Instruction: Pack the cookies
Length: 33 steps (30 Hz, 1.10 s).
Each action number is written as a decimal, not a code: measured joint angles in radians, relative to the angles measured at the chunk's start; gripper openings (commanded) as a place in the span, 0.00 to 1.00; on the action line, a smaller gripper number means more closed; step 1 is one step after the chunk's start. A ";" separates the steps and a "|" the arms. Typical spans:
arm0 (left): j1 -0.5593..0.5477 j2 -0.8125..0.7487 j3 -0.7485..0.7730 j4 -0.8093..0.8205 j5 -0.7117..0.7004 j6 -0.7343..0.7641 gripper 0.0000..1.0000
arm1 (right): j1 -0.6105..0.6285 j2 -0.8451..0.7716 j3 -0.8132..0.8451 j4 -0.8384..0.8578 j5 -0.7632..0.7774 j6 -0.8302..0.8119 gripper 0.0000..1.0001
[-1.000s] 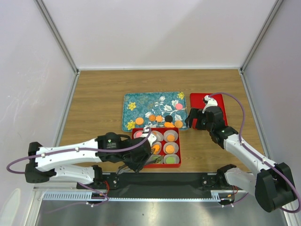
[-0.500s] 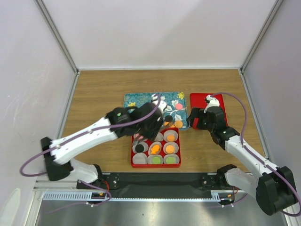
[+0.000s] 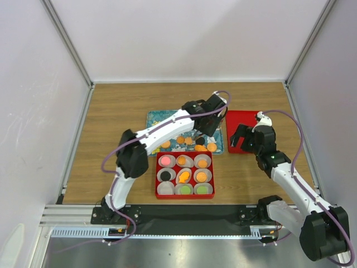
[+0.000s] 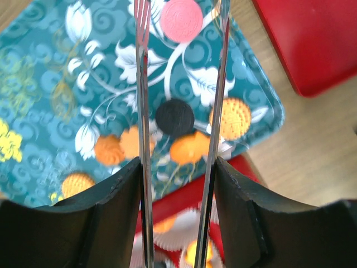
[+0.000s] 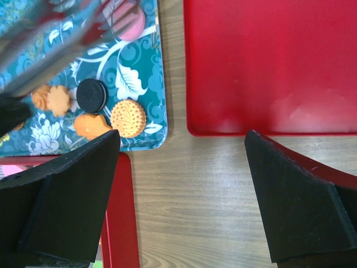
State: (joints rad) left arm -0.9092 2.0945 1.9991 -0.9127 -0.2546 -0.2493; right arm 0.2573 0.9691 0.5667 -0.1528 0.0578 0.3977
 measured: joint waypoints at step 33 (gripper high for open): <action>0.042 0.122 0.067 -0.037 0.075 0.023 0.51 | -0.026 -0.016 -0.004 0.003 -0.044 0.013 1.00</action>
State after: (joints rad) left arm -0.8677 2.2169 2.0663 -0.9501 -0.1799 -0.2264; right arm 0.2314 0.9535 0.5629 -0.1497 0.0135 0.4110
